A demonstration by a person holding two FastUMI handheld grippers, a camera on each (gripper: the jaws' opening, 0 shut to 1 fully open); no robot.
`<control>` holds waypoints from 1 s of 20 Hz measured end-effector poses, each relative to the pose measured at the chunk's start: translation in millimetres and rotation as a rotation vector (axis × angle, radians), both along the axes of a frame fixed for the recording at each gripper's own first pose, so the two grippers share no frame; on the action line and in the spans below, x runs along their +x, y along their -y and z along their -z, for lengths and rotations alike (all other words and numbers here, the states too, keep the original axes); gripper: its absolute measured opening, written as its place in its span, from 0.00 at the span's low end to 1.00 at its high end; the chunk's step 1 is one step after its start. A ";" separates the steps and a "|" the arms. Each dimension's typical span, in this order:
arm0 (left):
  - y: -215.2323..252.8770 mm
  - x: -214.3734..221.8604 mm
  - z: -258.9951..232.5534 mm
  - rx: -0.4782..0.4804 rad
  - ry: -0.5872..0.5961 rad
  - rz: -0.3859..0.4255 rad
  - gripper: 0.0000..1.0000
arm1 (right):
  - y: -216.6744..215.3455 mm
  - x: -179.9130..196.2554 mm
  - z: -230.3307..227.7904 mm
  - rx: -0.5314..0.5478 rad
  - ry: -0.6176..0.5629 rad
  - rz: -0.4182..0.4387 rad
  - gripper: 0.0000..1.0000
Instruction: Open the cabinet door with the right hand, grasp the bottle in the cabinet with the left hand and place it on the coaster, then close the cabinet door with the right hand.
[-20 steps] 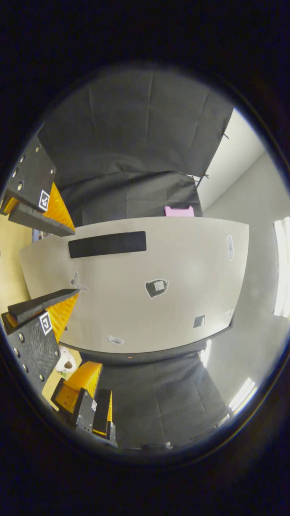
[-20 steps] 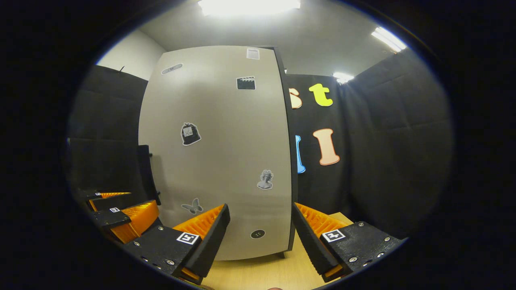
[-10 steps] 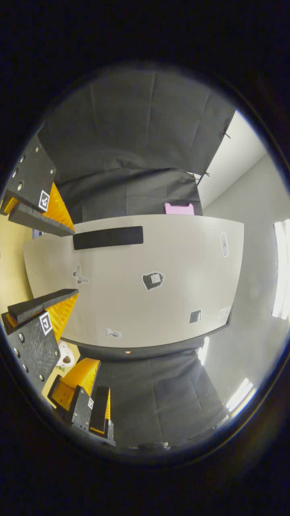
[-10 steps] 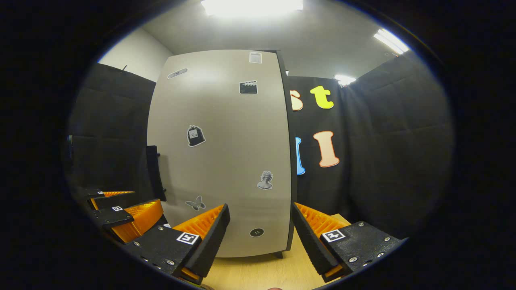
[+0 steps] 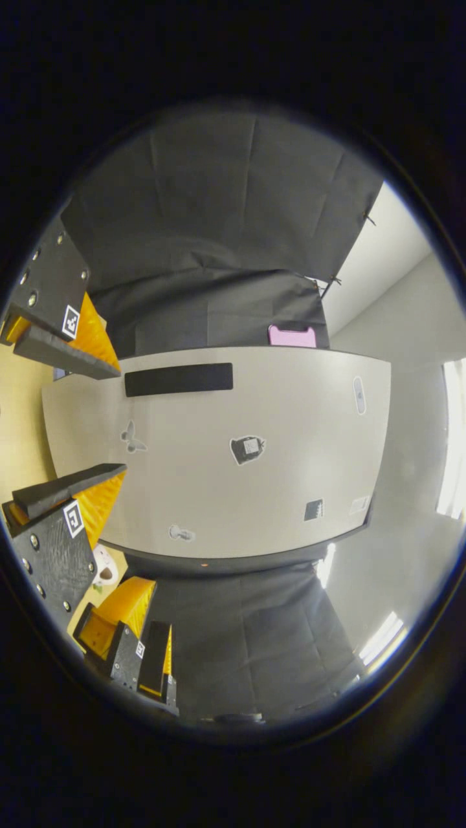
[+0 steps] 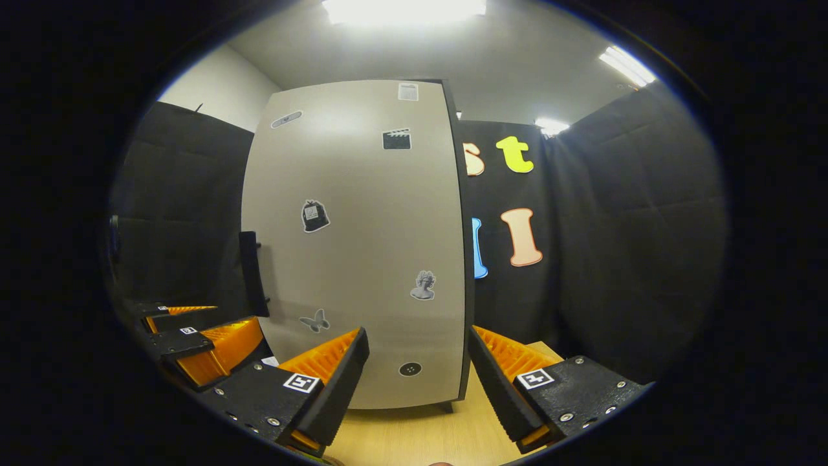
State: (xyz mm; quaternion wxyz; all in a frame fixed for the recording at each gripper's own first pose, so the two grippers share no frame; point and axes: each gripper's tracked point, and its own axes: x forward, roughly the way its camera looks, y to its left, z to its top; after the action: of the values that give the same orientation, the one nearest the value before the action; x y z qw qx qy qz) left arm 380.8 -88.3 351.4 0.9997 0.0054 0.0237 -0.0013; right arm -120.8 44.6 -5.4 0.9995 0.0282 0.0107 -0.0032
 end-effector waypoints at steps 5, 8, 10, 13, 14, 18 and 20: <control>-1.3 0.5 0.0 0.005 -0.002 0.000 0.75 | -1.9 -0.6 1.0 -0.006 -0.003 -0.005 0.95; -0.6 0.5 -0.3 -0.003 -0.003 -0.002 0.75 | -1.5 0.0 0.6 -0.003 -0.003 -0.004 0.95; 0.1 0.6 -0.7 -0.005 -0.001 0.001 0.75 | -0.1 0.7 0.8 -0.003 -0.004 -0.001 0.95; 0.1 1.8 -1.3 0.000 0.003 0.007 0.75 | -0.2 0.4 1.2 -0.001 -0.007 0.000 0.95; 0.0 1.7 -1.7 0.001 0.004 0.009 0.75 | 0.7 1.0 1.4 0.001 -0.007 0.001 0.95; 0.4 1.8 -2.3 0.000 0.007 0.011 0.75 | 0.0 1.3 0.0 0.001 -0.004 0.002 0.95; 0.5 2.1 -2.5 -0.003 0.008 0.011 0.75 | 0.2 0.3 0.0 0.002 -0.003 0.003 0.95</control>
State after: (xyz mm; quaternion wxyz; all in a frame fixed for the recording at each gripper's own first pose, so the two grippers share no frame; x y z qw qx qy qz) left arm 382.9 -88.8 353.9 0.9998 0.0038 0.0197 -0.0068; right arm -120.6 44.4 -5.4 0.9995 0.0293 0.0120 -0.0046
